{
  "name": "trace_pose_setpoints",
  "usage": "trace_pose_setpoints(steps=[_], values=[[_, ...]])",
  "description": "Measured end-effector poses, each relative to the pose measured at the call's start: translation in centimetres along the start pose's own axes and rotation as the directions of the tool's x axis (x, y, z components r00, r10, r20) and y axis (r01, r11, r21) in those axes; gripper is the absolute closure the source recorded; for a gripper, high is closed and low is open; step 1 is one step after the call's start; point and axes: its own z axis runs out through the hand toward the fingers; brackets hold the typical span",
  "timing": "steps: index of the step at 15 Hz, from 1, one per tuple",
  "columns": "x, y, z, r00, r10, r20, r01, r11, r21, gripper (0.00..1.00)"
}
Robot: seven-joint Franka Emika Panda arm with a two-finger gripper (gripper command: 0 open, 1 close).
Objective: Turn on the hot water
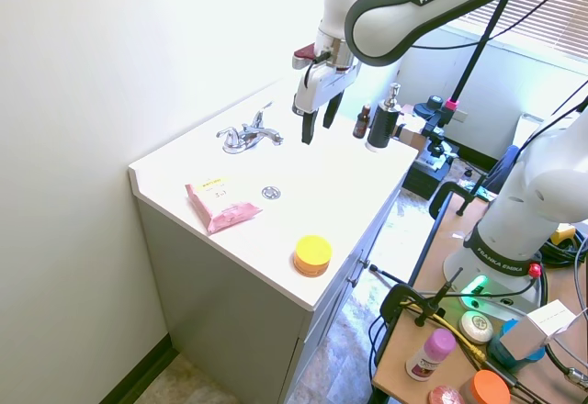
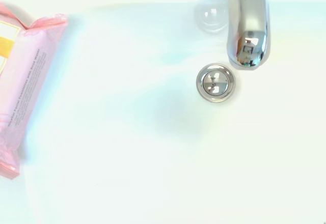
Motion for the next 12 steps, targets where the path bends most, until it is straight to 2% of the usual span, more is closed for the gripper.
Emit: trace_pose_setpoints(steps=[3, 6, 9, 12], values=[[0.2, -0.4, -0.2, 1.000, 0.003, -0.017, -0.003, 1.000, 0.005, 0.00], [0.5, -4.1, -0.8, 0.993, 0.062, -0.103, -0.058, 0.997, 0.043, 0.00], [1.3, -8.5, 0.2, 0.969, 0.116, -0.217, -0.092, 0.989, 0.116, 0.00], [2.7, -11.1, 2.2, 0.935, 0.147, -0.324, -0.102, 0.983, 0.150, 0.00]])
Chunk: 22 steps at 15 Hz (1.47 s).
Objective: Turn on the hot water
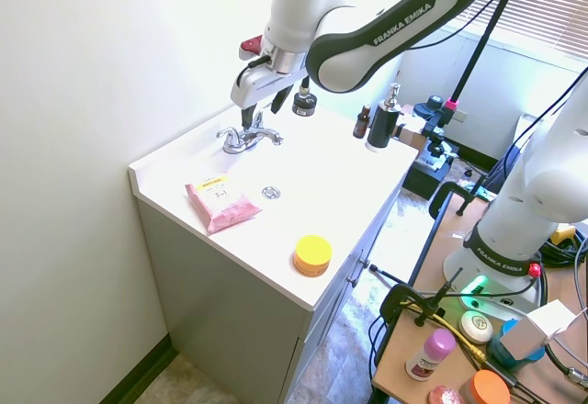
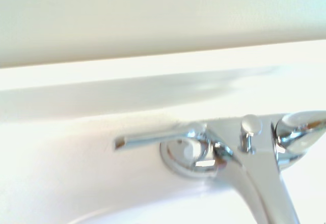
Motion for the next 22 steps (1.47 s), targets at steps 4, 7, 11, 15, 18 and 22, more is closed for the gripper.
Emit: trace_pose_setpoints(steps=[4, 7, 11, 15, 18, 22], values=[[1.1, -2.0, 2.5, 0.995, 0.014, -0.099, -0.013, 1.000, 0.015, 0.00], [1.4, -3.6, 4.3, 0.994, 0.017, -0.106, -0.015, 1.000, 0.019, 0.00], [0.7, -5.2, 6.0, 0.995, 0.008, -0.096, -0.006, 1.000, 0.021, 0.00], [-0.3, -5.3, 7.0, 0.996, 0.005, -0.086, -0.004, 1.000, 0.006, 0.00], [-0.3, -5.2, 7.2, 0.997, 0.009, -0.082, -0.010, 1.000, -0.012, 0.00], [-0.4, -4.1, 7.6, 0.999, -0.013, -0.043, 0.008, 0.993, -0.120, 0.00]])
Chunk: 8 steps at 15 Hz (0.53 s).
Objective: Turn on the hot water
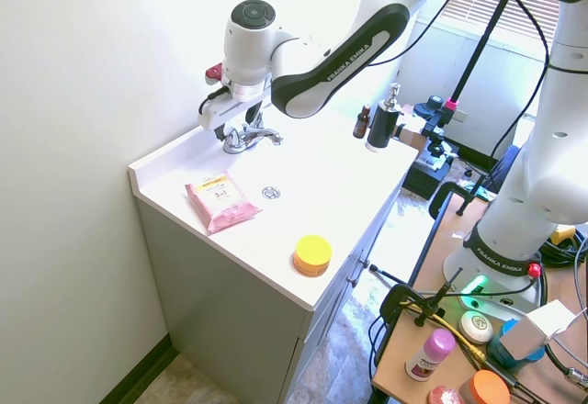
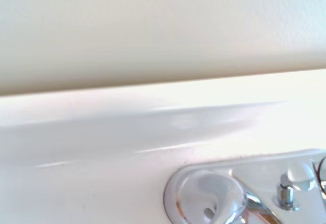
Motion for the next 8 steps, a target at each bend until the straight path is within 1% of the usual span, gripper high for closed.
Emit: trace_pose_setpoints(steps=[3, 6, 8], values=[[0.8, 0.9, -0.8, 1.000, -0.021, -0.011, 0.020, 0.998, -0.068, 0.00], [1.6, 2.3, -1.0, 1.000, -0.011, -0.020, 0.009, 0.995, -0.103, 0.00], [2.0, 2.6, -0.8, 1.000, -0.004, -0.024, 0.002, 0.993, -0.114, 0.00]])
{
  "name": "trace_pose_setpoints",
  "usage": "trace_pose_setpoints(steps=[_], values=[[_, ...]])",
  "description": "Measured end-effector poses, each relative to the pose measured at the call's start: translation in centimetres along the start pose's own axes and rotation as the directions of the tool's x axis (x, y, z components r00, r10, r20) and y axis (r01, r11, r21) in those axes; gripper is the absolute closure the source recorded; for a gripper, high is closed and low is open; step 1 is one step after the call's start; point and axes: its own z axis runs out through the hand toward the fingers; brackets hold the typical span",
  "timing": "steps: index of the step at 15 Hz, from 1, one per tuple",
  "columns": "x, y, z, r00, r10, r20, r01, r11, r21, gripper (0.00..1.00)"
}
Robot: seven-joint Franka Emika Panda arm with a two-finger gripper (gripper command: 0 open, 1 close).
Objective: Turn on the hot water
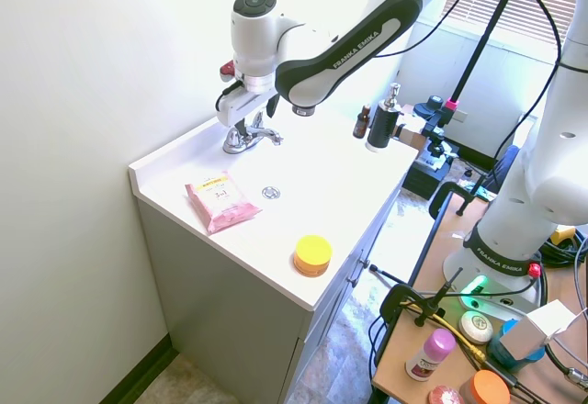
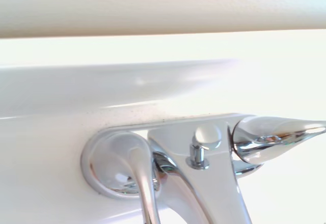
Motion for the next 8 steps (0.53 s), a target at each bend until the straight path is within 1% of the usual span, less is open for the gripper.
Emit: trace_pose_setpoints(steps=[1, 2, 3, 4, 6, 7, 8], values=[[0.0, 0.1, 0.0, 1.000, 0.002, 0.002, -0.002, 1.000, 0.000, 0.00], [-0.2, 0.3, -0.2, 1.000, 0.010, 0.019, -0.010, 1.000, 0.003, 0.00], [-0.5, 0.7, -0.7, 0.998, 0.012, 0.060, -0.012, 1.000, 0.009, 0.00], [-0.7, 1.3, -1.6, 0.993, 0.007, 0.115, -0.010, 1.000, 0.021, 0.00], [-0.3, 3.5, -4.1, 0.980, 0.004, 0.197, -0.015, 0.998, 0.056, 0.00], [0.0, 5.1, -5.1, 0.971, 0.016, 0.240, -0.032, 0.997, 0.065, 0.00], [0.3, 6.9, -5.5, 0.955, 0.035, 0.294, -0.057, 0.996, 0.067, 0.00]])
